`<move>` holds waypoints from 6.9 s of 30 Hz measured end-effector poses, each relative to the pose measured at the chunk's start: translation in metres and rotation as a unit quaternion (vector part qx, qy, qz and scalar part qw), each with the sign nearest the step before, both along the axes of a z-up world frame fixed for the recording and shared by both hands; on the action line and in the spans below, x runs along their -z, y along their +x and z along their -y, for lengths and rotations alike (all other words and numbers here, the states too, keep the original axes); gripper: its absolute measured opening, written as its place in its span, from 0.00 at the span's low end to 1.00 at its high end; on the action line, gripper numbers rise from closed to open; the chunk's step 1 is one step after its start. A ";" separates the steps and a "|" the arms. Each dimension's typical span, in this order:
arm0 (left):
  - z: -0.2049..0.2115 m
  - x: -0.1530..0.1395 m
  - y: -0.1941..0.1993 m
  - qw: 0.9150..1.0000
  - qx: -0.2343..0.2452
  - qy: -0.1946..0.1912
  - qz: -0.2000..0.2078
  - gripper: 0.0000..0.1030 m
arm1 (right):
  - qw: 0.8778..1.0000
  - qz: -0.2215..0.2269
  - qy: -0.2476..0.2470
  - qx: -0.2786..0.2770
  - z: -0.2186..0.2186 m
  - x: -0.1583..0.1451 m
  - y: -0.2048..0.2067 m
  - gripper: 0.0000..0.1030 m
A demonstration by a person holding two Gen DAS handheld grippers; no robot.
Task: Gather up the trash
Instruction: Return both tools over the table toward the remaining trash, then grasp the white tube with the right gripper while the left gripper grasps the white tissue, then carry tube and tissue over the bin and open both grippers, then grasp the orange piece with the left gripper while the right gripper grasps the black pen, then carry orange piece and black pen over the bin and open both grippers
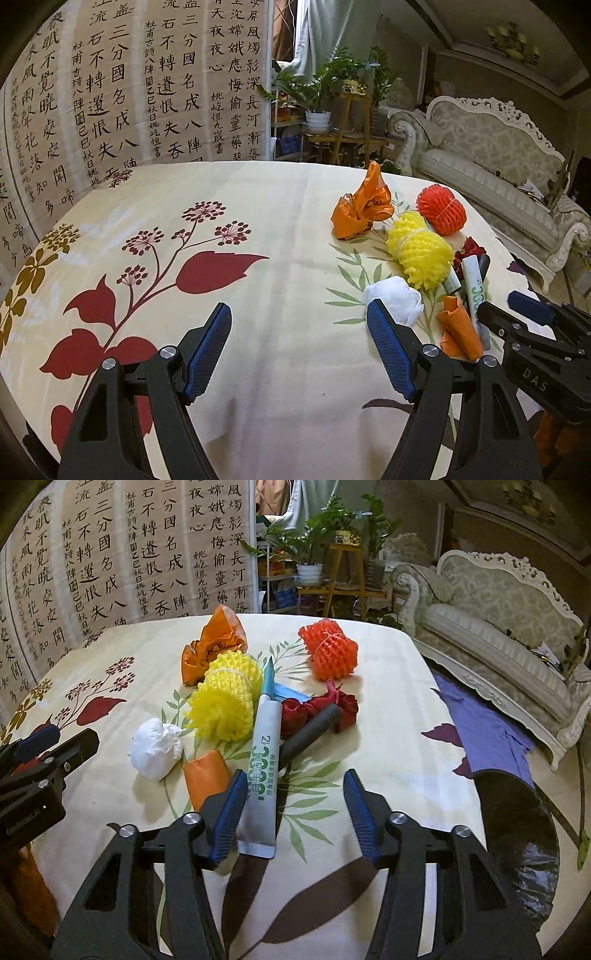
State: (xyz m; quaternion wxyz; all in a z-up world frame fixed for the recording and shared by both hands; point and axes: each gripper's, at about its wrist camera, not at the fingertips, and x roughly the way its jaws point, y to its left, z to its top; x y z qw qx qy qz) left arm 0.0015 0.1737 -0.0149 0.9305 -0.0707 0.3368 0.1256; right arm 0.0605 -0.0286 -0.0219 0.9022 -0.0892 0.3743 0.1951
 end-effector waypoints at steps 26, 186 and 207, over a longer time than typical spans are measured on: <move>0.028 0.002 0.015 0.999 0.048 0.001 -0.001 0.73 | 0.998 -0.016 -0.015 0.054 0.046 0.005 0.006 0.18; 0.000 0.017 0.039 0.994 0.075 -0.031 -0.078 0.24 | 0.997 -0.041 -0.033 0.056 0.014 0.015 0.022 0.37; 0.040 0.004 0.019 0.993 0.110 -0.031 -0.037 0.20 | 0.998 -0.016 0.005 0.062 0.056 -0.002 -0.012 0.12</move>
